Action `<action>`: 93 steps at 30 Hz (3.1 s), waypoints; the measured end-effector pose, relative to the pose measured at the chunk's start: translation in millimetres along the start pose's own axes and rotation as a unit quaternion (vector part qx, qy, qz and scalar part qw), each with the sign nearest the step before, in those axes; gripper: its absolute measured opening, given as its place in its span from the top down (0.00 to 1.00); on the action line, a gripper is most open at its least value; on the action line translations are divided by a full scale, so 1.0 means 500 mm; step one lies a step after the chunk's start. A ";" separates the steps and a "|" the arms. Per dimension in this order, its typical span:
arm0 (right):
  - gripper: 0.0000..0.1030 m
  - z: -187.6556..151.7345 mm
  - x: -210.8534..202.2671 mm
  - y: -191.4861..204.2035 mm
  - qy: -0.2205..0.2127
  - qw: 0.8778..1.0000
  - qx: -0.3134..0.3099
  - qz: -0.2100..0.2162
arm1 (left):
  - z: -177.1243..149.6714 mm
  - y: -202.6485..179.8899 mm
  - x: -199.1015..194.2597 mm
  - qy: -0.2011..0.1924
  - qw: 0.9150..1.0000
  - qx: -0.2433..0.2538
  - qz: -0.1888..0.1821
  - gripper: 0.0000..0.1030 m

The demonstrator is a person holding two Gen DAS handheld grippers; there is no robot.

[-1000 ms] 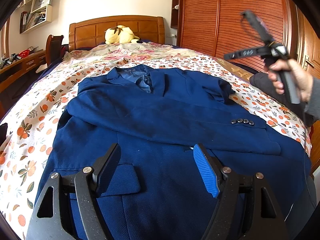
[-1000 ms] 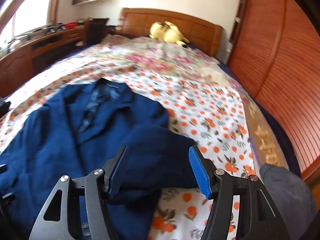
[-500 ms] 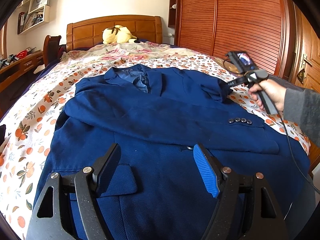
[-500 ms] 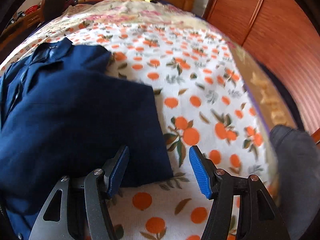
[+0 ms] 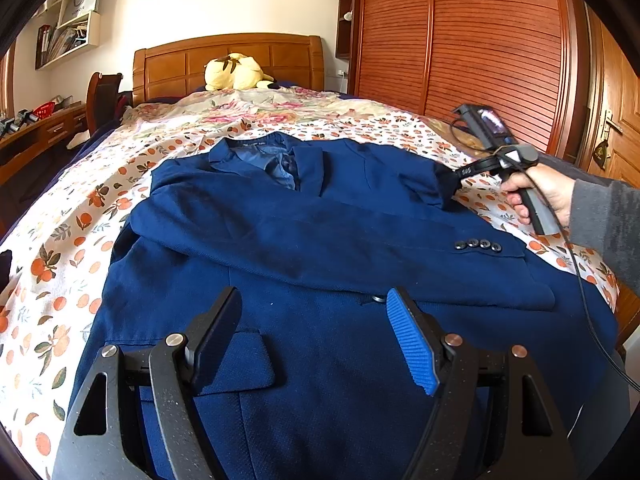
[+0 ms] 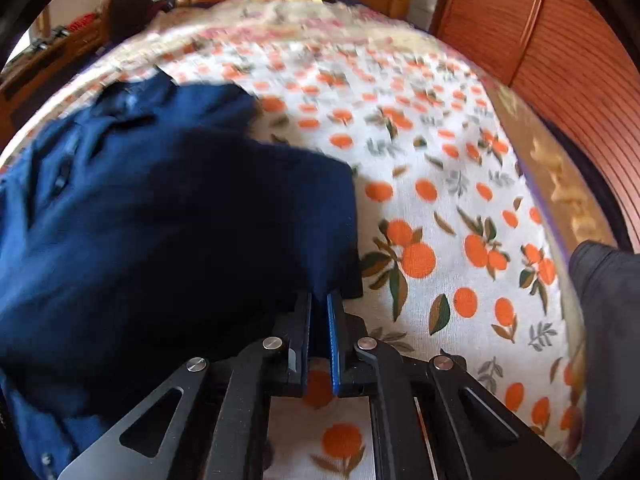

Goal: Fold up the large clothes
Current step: 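Grasp the jacket side edge with the right tool and lift it, then fold the held jacket side over the front and open the right tool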

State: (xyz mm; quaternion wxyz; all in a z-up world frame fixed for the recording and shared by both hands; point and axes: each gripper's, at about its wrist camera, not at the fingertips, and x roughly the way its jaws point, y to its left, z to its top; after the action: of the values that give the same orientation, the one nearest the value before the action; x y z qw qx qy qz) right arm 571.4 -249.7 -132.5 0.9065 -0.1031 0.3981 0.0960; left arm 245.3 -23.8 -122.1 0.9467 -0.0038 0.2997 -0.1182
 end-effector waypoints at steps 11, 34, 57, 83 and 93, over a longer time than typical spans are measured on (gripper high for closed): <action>0.94 0.021 -0.367 0.117 -0.143 0.986 -0.083 0.021 | -0.003 0.021 -0.049 -0.014 1.000 -0.009 0.026 0.26; 0.55 -0.171 -0.688 0.321 -0.179 0.946 -0.208 0.171 | -0.014 0.105 -0.260 -0.066 0.993 -0.032 0.097 0.26; 0.55 -0.252 -0.594 0.259 -0.092 0.979 -0.120 0.139 | -0.034 0.053 -0.202 -0.021 0.996 0.001 0.086 0.26; 0.41 -0.419 -0.529 0.168 -0.016 0.994 -0.060 0.095 | -0.106 0.069 -0.227 0.036 0.995 -0.023 0.095 0.26; 0.26 -0.428 -0.496 0.147 -0.011 0.994 -0.037 0.104 | -0.152 0.163 -0.221 0.098 0.986 -0.051 0.127 0.26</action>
State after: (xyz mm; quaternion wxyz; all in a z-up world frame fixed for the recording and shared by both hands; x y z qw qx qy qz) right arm 237.8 -258.4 -98.3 0.8914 -0.0940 0.3930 0.2055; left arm 132.6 85.5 -128.0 0.9188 -0.0028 0.3943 0.0191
